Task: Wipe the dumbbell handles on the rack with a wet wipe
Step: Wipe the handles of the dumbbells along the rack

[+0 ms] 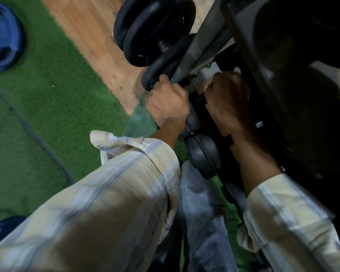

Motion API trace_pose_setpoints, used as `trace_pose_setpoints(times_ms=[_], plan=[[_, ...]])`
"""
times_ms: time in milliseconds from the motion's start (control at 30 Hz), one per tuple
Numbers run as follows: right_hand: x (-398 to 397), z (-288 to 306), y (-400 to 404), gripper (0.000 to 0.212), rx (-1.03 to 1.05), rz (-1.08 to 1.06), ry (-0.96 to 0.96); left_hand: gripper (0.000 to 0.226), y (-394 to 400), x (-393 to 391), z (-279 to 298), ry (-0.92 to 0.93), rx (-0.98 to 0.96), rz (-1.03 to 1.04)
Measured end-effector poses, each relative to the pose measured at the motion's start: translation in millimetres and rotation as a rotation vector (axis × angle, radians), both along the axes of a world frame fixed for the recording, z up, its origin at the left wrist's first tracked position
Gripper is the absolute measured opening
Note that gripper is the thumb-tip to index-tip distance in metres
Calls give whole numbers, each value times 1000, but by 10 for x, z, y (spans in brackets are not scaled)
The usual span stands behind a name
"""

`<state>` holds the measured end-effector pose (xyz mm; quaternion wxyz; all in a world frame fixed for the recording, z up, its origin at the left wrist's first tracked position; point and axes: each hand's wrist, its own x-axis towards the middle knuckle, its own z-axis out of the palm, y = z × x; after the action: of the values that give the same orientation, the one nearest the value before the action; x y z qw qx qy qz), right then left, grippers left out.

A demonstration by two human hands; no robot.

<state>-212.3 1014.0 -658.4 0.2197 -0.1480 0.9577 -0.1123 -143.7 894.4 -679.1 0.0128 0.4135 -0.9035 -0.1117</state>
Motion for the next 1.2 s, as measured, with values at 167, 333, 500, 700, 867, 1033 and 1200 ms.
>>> trace_pose_setpoints(times_ms=[167,333,500,700,867,1033,1200], plan=[[217,-141,54,49,-116,104,-86,47,3,0,4,-2,14,0],[396,-234,193,60,-324,126,-136,43,4,-5,5,11,16,8],[559,-211,335,40,-342,201,-5,45,-3,-6,19,9,40,14],[460,-314,518,47,-398,-33,325,43,-9,-7,23,1,22,-2],[773,-379,366,57,-417,89,-117,33,-10,-10,7,-12,5,-5],[810,-231,316,57,-570,-201,-440,29,-9,-10,-10,-20,1,-10],[842,-71,118,66,-736,-642,-590,31,-4,2,-14,4,-9,-11]])
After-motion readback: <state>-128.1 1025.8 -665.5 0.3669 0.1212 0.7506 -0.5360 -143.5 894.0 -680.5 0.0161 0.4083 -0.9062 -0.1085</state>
